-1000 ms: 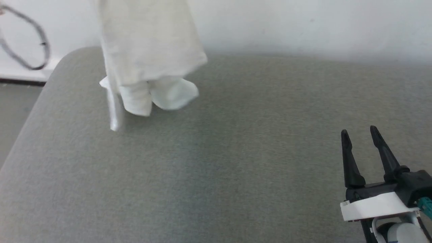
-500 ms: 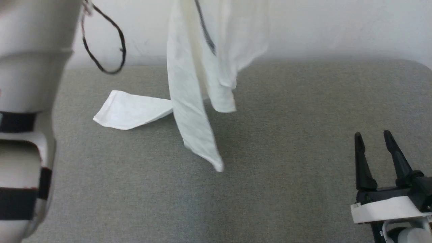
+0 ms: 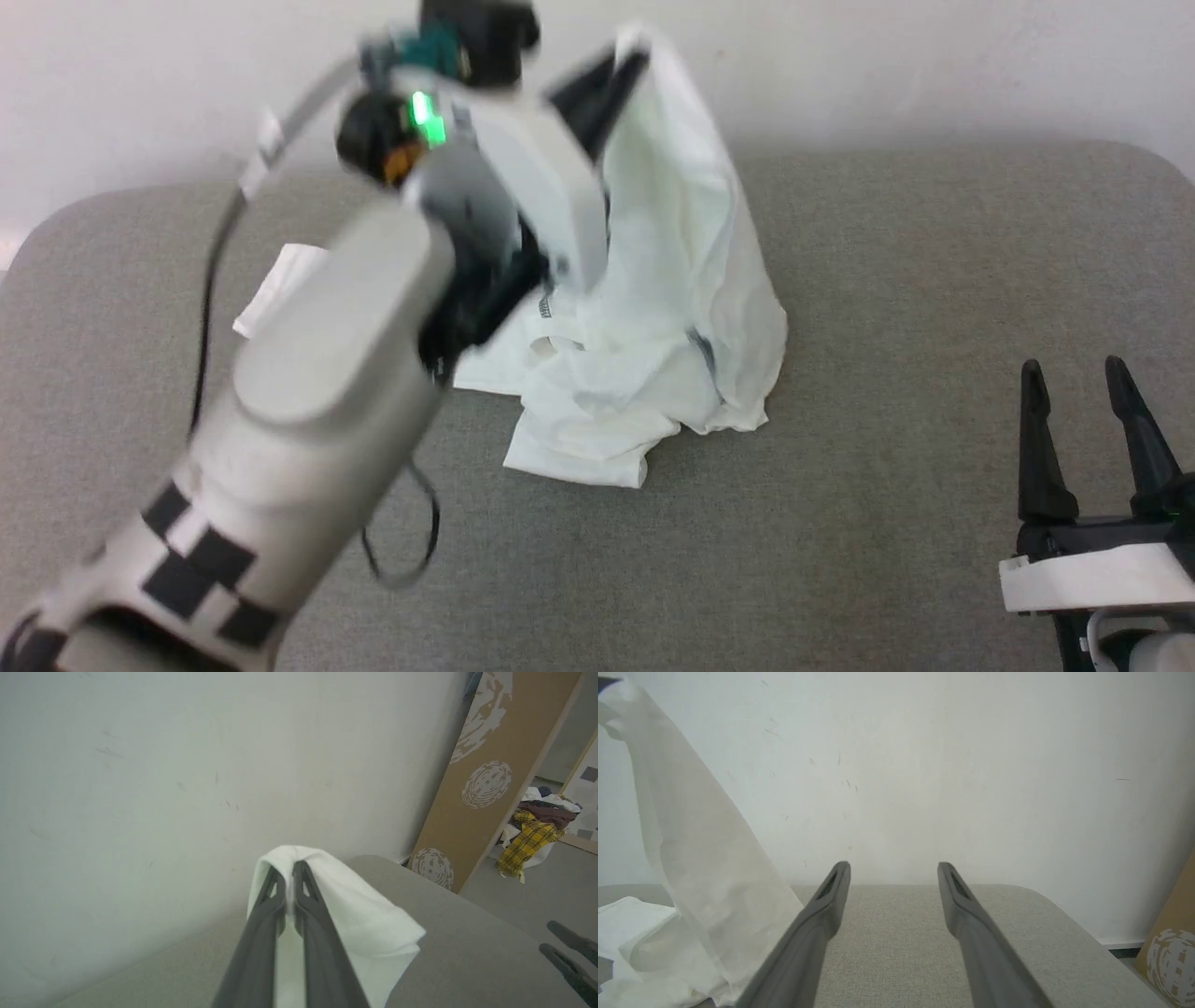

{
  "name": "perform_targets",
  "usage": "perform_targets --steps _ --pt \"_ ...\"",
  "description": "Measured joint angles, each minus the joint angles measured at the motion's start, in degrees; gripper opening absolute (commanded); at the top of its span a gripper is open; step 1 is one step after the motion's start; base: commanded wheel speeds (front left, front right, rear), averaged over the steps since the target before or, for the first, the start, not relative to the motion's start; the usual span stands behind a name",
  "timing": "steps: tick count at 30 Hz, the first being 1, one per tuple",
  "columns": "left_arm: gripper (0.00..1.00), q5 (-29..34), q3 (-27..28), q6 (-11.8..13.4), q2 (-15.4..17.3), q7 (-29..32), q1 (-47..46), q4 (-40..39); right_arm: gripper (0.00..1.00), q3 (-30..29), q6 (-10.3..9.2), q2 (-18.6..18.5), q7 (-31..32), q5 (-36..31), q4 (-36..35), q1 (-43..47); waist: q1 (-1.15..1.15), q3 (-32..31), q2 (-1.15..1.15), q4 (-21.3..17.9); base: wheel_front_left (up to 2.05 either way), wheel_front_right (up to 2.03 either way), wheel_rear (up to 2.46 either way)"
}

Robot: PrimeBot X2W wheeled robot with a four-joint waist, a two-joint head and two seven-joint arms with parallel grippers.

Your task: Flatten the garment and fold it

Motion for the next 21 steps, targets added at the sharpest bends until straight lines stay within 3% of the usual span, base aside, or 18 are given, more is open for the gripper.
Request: perform_targets --steps 8,14,16,21 --pt "0.0 2.9 -7.2 1.7 3.6 -3.9 18.3 1.6 1.0 1.4 0.0 0.0 0.0 -0.1 -0.5 -0.4 0.0 2.6 0.0 -0.3 0.0 0.0 0.0" --pt "0.0 3.0 -9.8 2.2 2.6 -5.3 24.3 4.9 1.0 1.6 0.0 0.0 0.0 -0.6 -0.5 -1.2 0.0 4.6 0.0 -0.5 0.0 0.0 0.0" --pt "1.0 3.0 -9.5 2.7 1.8 -6.9 24.4 5.7 1.0 1.6 0.0 0.0 0.0 -0.6 -0.3 -1.2 0.01 4.8 0.0 -0.4 0.0 0.0 0.0" --pt "1.0 2.3 -7.3 3.2 0.8 -10.4 24.3 5.1 1.0 1.6 0.0 0.0 0.0 -1.1 0.4 -1.4 0.0 3.9 0.0 0.2 0.0 0.0 0.0"
